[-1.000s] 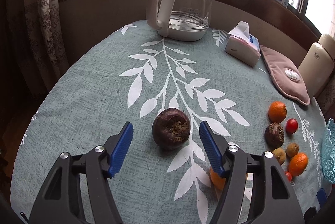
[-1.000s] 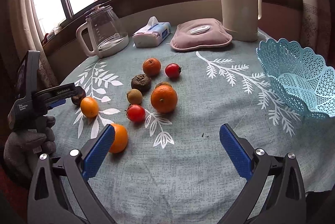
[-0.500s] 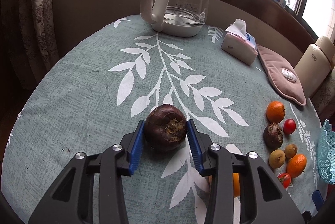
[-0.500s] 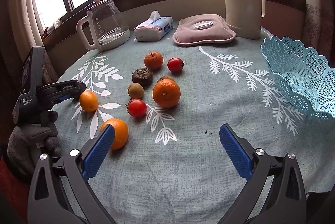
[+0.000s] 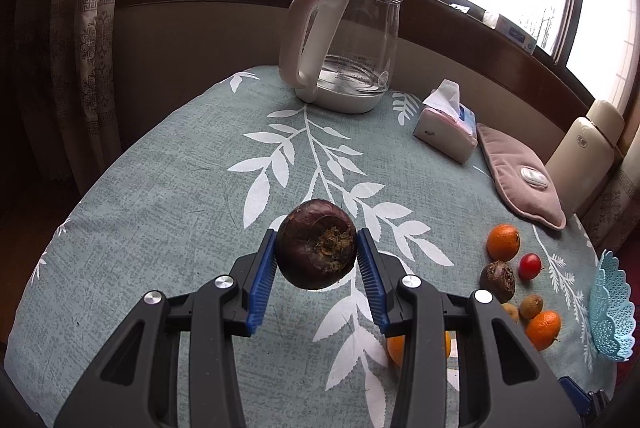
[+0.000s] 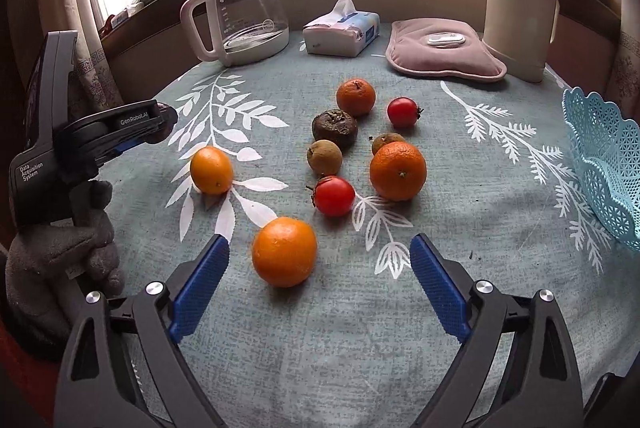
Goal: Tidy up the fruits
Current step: 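Carry the orange with the right tool into the blue basket and release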
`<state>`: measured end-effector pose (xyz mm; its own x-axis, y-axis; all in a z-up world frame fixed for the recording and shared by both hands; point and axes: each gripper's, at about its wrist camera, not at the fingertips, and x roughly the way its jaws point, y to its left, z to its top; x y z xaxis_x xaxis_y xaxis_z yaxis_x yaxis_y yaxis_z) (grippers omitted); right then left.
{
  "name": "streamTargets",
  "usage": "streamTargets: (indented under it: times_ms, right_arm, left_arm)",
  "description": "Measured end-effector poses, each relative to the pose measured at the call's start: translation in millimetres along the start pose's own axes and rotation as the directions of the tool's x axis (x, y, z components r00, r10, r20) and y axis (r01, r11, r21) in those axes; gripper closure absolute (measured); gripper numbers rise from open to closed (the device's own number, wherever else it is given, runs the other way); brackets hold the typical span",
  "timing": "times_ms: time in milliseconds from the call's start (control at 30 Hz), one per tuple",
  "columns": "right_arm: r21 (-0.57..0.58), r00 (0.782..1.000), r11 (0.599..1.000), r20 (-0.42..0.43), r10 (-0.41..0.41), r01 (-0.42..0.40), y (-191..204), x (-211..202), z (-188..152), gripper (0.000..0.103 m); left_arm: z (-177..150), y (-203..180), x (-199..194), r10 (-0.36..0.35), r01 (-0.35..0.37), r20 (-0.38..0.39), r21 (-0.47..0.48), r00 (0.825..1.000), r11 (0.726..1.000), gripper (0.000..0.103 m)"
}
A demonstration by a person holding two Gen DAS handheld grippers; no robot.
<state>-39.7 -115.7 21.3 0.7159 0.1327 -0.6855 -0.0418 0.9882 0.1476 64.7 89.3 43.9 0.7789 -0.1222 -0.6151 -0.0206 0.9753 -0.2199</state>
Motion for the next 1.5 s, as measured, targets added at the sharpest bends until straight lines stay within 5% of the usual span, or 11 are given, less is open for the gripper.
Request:
streamTargets:
  times_ms: [433,900,1500]
  right_arm:
    - [-0.021,0.996,0.999,-0.086,0.027,-0.029,11.3,22.1,-0.8,0.063]
    - [0.07,1.0,0.998,0.007,-0.001,0.001,-16.0,-20.5,12.2,0.064]
    - [0.339,0.958,0.918,0.123,-0.258,0.204,-142.3,-86.1,22.7,0.064]
  left_arm:
    - [-0.5,-2.6,-4.2,-0.034,0.034,0.005,-0.018,0.999,0.999,0.062]
    - [-0.5,-11.9,-13.9,-0.063,0.063,0.025,-0.004,0.998,0.998,0.062]
    - [-1.7,-30.3,-35.9,-0.102,0.101,0.056,0.026,0.993,0.995,0.062]
